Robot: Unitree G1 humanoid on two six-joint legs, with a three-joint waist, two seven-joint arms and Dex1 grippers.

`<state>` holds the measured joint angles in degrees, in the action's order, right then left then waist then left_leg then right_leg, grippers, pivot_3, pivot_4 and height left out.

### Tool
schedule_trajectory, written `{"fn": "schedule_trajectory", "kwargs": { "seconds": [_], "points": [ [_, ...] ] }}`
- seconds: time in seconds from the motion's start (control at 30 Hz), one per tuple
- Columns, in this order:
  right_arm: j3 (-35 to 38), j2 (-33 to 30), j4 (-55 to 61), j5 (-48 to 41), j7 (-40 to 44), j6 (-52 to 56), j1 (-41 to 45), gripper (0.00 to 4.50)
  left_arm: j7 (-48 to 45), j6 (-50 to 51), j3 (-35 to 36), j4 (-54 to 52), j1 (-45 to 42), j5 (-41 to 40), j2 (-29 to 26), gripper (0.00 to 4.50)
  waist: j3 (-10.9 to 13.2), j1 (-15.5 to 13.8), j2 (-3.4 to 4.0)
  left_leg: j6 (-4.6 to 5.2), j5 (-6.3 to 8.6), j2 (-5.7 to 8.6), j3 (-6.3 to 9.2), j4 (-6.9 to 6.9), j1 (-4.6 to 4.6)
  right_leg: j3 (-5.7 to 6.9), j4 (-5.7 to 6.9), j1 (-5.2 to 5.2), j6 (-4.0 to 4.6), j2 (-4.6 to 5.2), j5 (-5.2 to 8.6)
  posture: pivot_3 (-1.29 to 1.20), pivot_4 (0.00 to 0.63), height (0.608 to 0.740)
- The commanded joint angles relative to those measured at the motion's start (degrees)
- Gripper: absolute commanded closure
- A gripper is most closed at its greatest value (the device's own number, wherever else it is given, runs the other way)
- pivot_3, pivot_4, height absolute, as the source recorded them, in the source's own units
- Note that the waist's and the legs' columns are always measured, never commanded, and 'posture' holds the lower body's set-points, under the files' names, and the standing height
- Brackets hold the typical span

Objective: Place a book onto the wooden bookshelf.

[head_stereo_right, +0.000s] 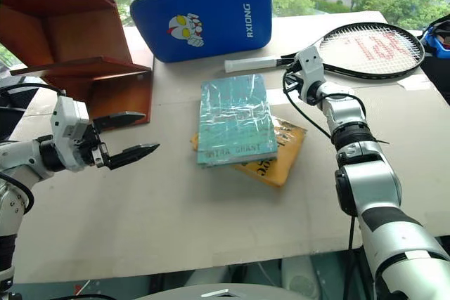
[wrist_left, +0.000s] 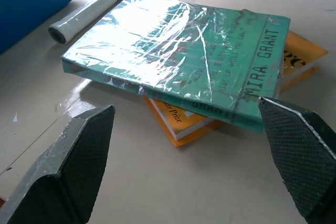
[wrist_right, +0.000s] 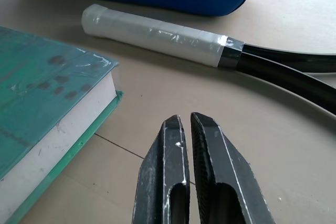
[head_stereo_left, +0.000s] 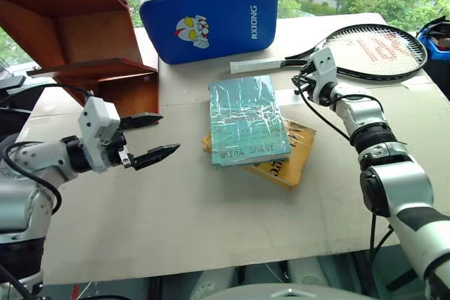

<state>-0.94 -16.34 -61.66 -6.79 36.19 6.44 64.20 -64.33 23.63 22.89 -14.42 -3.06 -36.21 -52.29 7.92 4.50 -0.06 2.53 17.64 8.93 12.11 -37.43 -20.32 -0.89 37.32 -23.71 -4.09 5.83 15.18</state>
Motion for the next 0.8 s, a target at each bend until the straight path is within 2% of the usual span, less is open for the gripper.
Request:
{"fn": "schedule_trajectory", "kwargs": {
  "seconds": [0.03,0.27,0.57,0.7,0.8],
  "points": [
    [0.6,1.7,-2.7,0.1,4.8,-3.4,2.8,4.42,0.5,0.5,3.7,-3.2,1.2,-2.3,-0.1,0.0,0.0,0.8,0.0,0.0,0.0,0.0,0.0,-0.01,0.0,0.0,0.08,-0.01,0.0,0.0,0.0,0.0,0.15,0.74],
    [-0.2,5.2,-3.2,0.7,11.6,-3.2,3.4,4.42,1.2,0.7,5.7,-4.5,3.6,-3.3,0.5,0.0,0.0,1.2,0.01,0.0,0.0,0.0,-0.07,-0.08,0.0,-0.09,0.35,-0.13,0.0,-0.03,0.0,0.0,0.15,0.74],
    [-2.1,7.1,5.3,0.6,20.5,2.5,-0.1,4.42,0.6,0.1,5.4,-3.8,5.0,-2.4,0.4,0.0,0.0,1.0,0.0,0.0,0.0,0.01,-0.07,-0.2,0.0,-0.1,0.52,-0.15,0.02,-0.03,-0.01,0.0,0.15,0.74],
    [-1.5,5.9,9.4,1.4,16.6,3.1,-2.4,4.42,1.0,0.1,4.5,-3.9,5.5,-2.0,0.6,0.0,0.0,1.0,0.0,0.0,0.0,0.01,-0.08,-0.21,0.0,-0.11,0.53,-0.15,0.02,-0.03,-0.01,0.0,0.15,0.74],
    [-0.6,2.8,13.8,1.7,14.9,2.0,-4.9,4.42,4.1,4.0,3.5,-5.3,6.7,-2.4,0.8,0.0,0.0,0.8,0.0,0.0,0.0,0.02,-0.08,-0.23,0.0,-0.11,0.53,-0.16,0.02,-0.02,-0.01,0.0,0.15,0.74]
  ]
}}
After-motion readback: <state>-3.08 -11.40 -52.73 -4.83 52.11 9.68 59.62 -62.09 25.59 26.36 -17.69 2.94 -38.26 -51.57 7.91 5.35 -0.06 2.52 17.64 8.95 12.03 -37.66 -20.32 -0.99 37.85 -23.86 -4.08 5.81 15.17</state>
